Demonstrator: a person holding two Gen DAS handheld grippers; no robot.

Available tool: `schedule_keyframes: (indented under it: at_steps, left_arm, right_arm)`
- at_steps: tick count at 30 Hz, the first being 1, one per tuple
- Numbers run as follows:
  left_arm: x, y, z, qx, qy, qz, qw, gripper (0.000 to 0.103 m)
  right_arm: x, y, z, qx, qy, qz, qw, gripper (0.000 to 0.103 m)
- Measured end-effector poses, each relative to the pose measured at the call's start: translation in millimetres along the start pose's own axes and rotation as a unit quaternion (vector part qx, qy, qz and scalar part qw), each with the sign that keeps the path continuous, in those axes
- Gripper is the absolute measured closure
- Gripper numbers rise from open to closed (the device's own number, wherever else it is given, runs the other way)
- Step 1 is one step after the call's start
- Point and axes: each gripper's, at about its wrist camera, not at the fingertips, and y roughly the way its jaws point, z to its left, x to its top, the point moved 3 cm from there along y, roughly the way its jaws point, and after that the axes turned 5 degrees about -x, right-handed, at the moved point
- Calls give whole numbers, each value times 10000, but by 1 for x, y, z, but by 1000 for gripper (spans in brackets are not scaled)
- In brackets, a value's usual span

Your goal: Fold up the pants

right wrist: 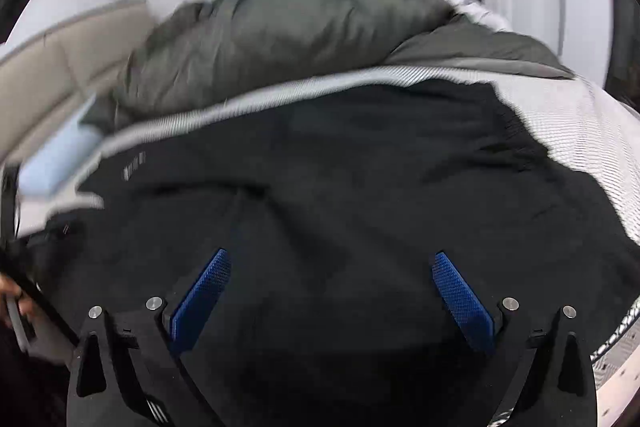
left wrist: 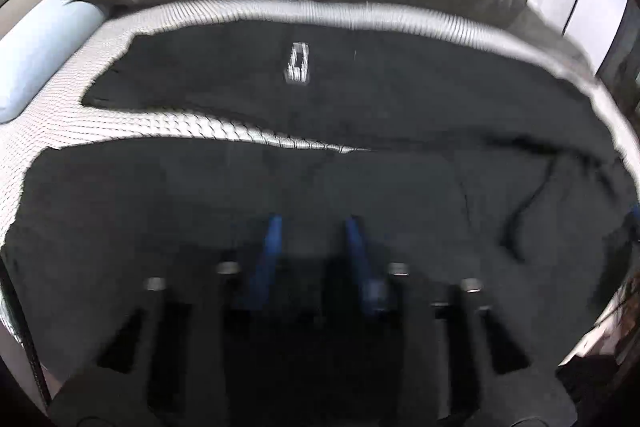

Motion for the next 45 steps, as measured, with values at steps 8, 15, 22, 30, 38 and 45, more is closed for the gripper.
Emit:
schedule_keyframes:
  at_steps: [8,15,22,30,38,45]
  left_arm:
    - [11,12,22,829,-21,-191,9964,103]
    - [8,-14,43,344,-758,-598,9947,103]
    - [-9,6,-19,256,369,-90,9990,98]
    - [-14,-11,20,-18,-503,-219,9985,98]
    - [-24,-48,75,-411,-1566,-785,9837,49]
    - [-21,-28,71,96,-1160,-476,9921,48]
  right_arm:
    - [-4,15,-29,-169,658,103,9976,0]
    - [3,27,-17,-60,32,104,9999,3]
    - [6,39,-5,-295,-558,170,9979,90]
    - [2,29,-31,-1,112,52,9999,72]
    - [9,-10,-82,-500,1213,-816,9880,11]
    - [50,19,-87,-1067,241,-287,9936,24]
